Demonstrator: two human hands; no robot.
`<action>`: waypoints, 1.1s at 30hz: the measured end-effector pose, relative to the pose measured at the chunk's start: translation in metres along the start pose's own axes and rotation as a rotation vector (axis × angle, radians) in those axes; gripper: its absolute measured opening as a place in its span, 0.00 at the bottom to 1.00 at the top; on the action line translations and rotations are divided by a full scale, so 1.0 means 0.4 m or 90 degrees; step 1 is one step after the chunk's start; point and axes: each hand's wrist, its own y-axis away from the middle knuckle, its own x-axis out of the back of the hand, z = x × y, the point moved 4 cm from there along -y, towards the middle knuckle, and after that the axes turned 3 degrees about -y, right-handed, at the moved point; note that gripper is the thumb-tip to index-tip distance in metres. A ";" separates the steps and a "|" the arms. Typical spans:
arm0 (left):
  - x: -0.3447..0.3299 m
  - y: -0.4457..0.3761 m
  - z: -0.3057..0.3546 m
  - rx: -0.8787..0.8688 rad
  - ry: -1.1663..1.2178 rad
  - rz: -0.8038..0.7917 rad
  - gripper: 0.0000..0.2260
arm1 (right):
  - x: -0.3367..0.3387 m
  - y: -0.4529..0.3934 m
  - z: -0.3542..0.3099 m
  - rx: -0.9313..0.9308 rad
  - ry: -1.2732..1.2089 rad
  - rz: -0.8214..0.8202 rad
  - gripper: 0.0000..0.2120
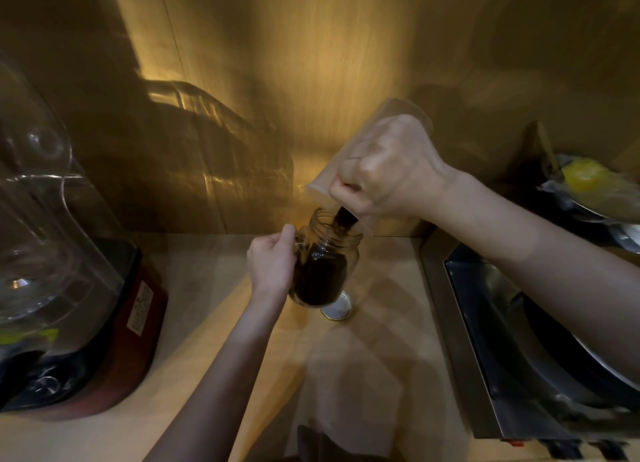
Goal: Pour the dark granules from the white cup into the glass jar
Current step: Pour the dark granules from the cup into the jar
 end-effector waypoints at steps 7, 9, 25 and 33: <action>-0.004 -0.004 -0.007 0.016 -0.004 0.002 0.19 | 0.009 -0.004 -0.009 0.037 0.007 0.033 0.18; -0.006 -0.004 -0.008 0.011 -0.001 -0.004 0.19 | 0.007 -0.004 -0.011 0.047 0.013 0.038 0.18; -0.016 -0.006 -0.015 0.043 0.024 -0.019 0.18 | 0.011 0.003 -0.010 0.082 0.069 0.028 0.18; -0.017 -0.005 -0.013 0.035 0.004 -0.024 0.19 | 0.012 0.007 -0.020 0.100 0.078 0.052 0.18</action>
